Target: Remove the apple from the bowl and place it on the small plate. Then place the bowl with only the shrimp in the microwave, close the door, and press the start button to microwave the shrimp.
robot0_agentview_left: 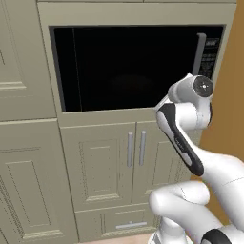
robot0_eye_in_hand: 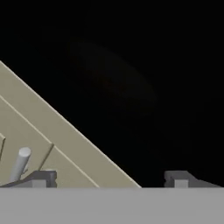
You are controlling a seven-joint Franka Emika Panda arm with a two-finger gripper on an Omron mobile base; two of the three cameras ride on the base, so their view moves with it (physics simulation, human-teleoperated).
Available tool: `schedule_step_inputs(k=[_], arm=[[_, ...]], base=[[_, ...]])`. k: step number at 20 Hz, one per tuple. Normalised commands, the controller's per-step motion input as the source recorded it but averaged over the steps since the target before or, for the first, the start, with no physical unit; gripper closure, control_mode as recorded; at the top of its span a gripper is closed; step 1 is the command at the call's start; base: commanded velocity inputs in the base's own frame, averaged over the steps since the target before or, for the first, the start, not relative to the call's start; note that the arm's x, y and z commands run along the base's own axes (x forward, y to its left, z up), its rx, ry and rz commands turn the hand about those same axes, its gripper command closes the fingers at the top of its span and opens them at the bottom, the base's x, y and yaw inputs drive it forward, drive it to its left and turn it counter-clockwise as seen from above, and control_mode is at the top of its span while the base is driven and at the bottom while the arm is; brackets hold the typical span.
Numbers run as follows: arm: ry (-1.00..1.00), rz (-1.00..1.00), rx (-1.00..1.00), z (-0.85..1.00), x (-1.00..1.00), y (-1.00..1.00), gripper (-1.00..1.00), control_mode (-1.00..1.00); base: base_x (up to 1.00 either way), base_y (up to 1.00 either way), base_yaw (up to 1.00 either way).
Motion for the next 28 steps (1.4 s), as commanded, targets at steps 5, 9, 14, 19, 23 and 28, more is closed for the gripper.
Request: schedule_step_inputs(k=[5, 9, 14, 19, 23, 28], arm=[[-0.01, -0.06, 0.17, 0.15, -0.77, -0.66, -1.00, -1.00], [0.00, -0.07, 0.07, -0.01, -0.03, -0.50, -1.00, -1.00], [-0.05, -0.08, 0.01, -0.01, -0.07, -0.16, -1.00, -1.00], [-0.01, -0.13, 0.00, -0.01, 0.00, -0.03, -1.00, -1.00], [0.00, -0.11, 0.00, 0.00, 0.00, -0.01, -1.00, -1.00], [0.00, -0.07, 0.00, 0.00, 0.03, -0.01, -1.00, -1.00]], base=[[0.00, 0.00, 0.00], [0.00, 0.00, 0.00], [0.00, 0.00, 0.00], [0.00, 0.00, 0.00], [0.00, 0.00, 0.00], [0.00, 0.00, 0.00]])
